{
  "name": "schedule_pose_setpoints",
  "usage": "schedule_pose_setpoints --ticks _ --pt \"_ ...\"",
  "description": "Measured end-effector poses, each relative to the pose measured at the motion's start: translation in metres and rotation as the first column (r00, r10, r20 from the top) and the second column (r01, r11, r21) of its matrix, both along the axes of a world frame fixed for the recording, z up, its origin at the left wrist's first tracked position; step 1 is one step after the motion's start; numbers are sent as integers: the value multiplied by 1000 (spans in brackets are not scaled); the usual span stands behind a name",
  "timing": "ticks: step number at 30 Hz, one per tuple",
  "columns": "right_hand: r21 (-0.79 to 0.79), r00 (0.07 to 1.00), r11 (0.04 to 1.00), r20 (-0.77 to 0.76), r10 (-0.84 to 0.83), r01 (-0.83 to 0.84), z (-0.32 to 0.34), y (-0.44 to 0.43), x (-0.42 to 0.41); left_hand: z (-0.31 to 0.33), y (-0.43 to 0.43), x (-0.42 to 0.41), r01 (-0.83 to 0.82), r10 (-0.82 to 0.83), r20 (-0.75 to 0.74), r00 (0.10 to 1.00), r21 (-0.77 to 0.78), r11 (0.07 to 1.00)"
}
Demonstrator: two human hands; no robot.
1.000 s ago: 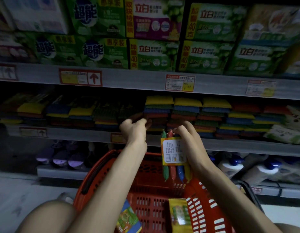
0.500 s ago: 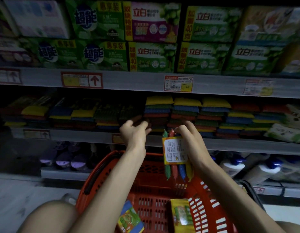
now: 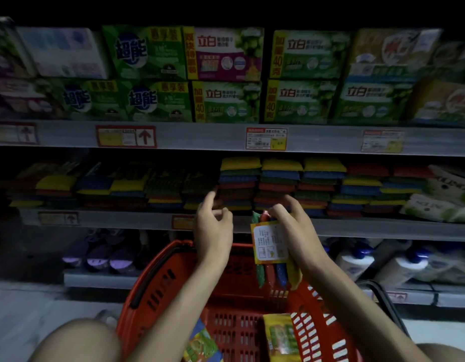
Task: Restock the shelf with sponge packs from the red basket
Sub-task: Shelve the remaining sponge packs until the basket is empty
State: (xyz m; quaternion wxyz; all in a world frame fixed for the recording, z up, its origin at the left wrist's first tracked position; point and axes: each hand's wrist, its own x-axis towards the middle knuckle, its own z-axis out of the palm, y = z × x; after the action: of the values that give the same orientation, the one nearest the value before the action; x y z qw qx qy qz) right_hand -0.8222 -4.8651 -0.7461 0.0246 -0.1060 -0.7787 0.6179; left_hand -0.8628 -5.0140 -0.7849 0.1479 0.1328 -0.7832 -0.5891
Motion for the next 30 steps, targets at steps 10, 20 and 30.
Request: schedule_pose_setpoints --ticks 10,20,30 --pt "44 1000 999 13 -2 2 -2 3 0 2 0 -4 29 -29 19 999 23 999" --pt "50 1000 999 24 -6 4 -1 5 3 12 0 -6 99 -99 83 992 6 995" --pt "44 999 999 10 31 -31 4 14 20 38 -8 21 214 -205 133 970 -63 975"
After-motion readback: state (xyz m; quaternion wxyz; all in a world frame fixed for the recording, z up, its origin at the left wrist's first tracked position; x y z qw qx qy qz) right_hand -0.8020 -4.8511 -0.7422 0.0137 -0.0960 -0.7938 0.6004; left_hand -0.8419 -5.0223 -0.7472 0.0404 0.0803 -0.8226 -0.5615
